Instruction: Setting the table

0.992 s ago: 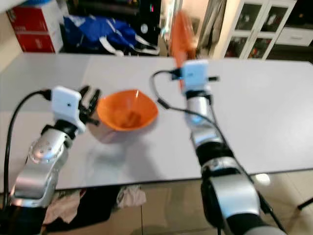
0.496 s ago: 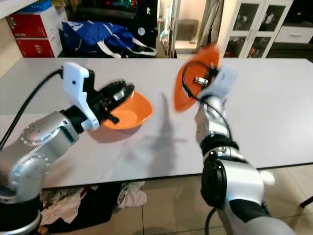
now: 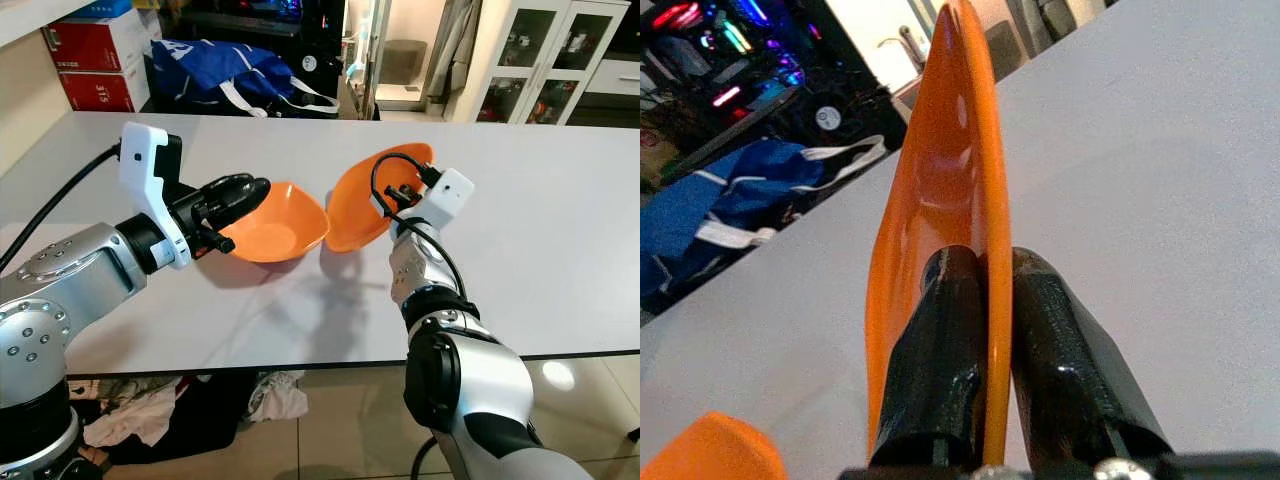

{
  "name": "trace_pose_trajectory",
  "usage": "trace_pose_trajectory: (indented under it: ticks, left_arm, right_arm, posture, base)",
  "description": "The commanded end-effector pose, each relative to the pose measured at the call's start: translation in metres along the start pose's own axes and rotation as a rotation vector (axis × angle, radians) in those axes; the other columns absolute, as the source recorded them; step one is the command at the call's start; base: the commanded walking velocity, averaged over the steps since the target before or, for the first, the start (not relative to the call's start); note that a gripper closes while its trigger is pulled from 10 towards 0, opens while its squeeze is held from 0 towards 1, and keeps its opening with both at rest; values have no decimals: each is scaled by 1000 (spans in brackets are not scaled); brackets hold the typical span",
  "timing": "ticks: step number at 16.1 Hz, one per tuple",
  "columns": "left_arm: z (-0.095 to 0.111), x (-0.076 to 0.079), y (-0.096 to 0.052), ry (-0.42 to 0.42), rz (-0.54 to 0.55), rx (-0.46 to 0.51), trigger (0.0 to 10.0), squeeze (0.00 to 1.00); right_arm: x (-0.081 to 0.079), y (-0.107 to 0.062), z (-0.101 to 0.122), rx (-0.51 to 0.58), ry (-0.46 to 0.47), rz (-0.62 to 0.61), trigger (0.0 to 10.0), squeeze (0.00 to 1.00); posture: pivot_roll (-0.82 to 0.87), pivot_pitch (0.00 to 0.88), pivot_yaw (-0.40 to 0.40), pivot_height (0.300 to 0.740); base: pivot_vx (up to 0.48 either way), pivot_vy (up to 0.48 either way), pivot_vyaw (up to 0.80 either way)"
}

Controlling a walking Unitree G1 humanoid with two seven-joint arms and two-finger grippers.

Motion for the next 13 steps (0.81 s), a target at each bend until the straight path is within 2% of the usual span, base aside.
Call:
trace_pose_trajectory:
  ticks: [1, 3, 8, 9, 13]
  left_arm:
    - [5, 2, -3, 6, 0, 10, 10000, 0]
    - [2, -1, -5, 0, 19, 6, 10000, 0]
    - [1, 1, -8, -12, 24, -1, 10000, 0]
    - [2, 2, -8, -11, 22, -3, 10000, 0]
    - [1, 4, -7, -1, 15, -6, 10000, 0]
  right_arm:
    - [21, -2, -6, -3, -68, -69, 10000, 0]
    - [37, -5, -6, 24, -210, -120, 10000, 0]
    - [47, -14, -36, -76, -230, -146, 10000, 0]
    - [47, -18, -48, -109, -224, -154, 10000, 0]
    - [45, -20, -55, -132, -211, -142, 10000, 0]
  posture:
    - [162, 0, -25, 740]
    - [162, 0, -23, 740]
    - [165, 0, -20, 740]
    - [166, 0, -16, 740]
    - [163, 0, -14, 740]
  base:
    - [0, 0, 0]
    - [0, 0, 0]
    - [0, 0, 0]
    - [0, 0, 0]
    - [0, 0, 0]
Point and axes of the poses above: a point about 5 cm out from each wrist's last joint towards the gripper, its own y axis pointing out of the wrist towards the gripper, its own z axis along the axis of the wrist's last joint, x = y × z, the point moved 4 cm from there along y, pointing out of the wrist towards the gripper, and after that the axes turned 10 degrees about -y, right-handed, at the moved point
